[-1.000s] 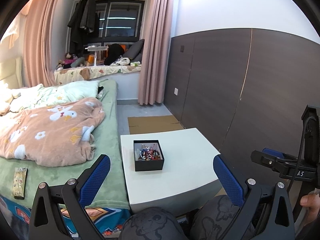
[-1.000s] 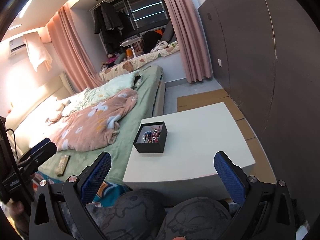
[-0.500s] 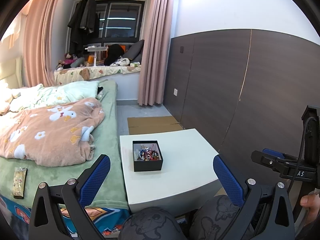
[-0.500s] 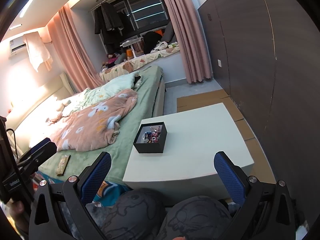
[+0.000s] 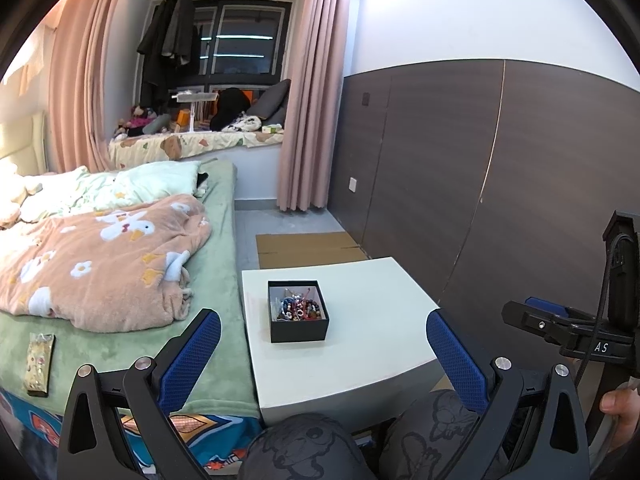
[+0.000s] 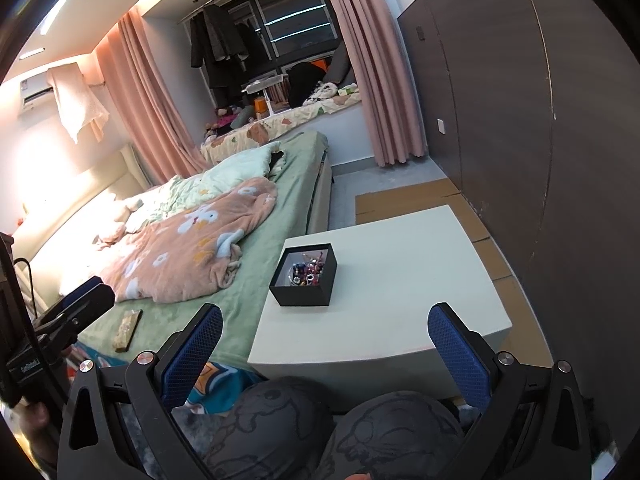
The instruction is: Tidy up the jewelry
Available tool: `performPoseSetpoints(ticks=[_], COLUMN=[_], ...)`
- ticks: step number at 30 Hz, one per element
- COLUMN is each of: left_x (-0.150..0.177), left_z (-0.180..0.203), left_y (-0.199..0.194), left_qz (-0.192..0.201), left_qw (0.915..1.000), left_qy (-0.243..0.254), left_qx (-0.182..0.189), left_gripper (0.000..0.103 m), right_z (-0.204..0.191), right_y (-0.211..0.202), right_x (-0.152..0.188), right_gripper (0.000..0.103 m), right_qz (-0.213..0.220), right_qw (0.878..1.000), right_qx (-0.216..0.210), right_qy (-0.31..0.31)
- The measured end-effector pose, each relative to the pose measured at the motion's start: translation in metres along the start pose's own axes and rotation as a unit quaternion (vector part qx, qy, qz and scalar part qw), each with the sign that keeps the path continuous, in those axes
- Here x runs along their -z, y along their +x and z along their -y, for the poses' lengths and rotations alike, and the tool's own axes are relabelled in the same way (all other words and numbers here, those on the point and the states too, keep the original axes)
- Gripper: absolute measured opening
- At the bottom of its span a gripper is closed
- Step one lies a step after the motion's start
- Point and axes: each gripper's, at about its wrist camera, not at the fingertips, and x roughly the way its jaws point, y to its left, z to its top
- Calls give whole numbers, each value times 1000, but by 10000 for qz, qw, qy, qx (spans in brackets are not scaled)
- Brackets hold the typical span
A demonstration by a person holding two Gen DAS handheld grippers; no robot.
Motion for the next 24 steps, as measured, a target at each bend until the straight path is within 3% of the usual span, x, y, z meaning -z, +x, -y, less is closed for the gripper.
performPoseSetpoints(ticks=[24], left_x=[-1], left_z=[-2], left_y=[-2], left_qz=[45], left_qw=[10000], left_qy=[-12], left_qx=[7], left_gripper=[103], right_z=[-6], right_y=[-1], right_x=[0], right_gripper=[103], right_qz=[-23], right_qw=[10000], right_qx=[5], right_qy=[-17])
